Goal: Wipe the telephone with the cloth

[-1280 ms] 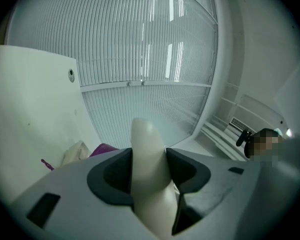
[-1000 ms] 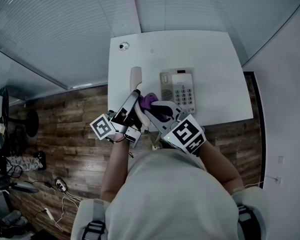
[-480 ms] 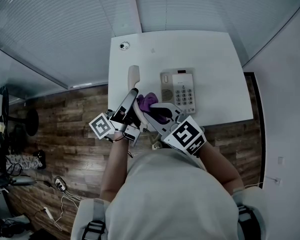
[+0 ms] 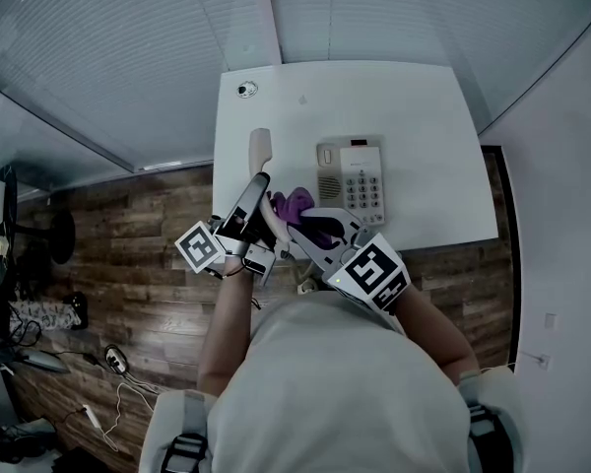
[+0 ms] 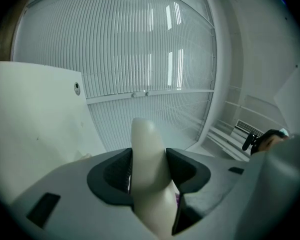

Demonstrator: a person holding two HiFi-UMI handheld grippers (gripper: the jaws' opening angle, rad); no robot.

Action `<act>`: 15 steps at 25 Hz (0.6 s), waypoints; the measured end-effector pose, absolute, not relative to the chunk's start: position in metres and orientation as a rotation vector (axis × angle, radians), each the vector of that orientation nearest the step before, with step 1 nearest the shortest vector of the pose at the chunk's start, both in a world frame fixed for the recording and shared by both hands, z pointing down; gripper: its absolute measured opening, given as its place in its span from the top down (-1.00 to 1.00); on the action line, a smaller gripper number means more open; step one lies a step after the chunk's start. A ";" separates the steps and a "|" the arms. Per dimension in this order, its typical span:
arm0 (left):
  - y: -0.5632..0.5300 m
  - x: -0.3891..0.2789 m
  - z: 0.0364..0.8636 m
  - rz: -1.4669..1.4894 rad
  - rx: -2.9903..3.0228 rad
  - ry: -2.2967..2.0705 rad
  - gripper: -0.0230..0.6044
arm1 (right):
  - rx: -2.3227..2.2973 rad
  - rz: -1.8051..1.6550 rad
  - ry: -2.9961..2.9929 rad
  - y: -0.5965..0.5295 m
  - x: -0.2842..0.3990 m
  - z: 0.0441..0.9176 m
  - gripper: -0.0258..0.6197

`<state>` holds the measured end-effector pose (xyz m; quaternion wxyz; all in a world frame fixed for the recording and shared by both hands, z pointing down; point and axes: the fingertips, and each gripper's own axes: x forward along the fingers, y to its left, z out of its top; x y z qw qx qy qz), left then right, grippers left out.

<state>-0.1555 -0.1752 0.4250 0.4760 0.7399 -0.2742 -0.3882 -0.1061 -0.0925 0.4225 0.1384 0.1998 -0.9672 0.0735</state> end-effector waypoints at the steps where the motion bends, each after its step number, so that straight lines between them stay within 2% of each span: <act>1: -0.176 -0.157 0.425 -0.950 1.809 -0.675 0.23 | 0.579 0.213 -2.793 -0.093 -0.104 0.425 0.78; 15: -0.190 -0.158 0.421 -0.969 1.815 -0.694 0.23 | 0.593 0.319 -2.774 -0.093 -0.087 0.442 0.78</act>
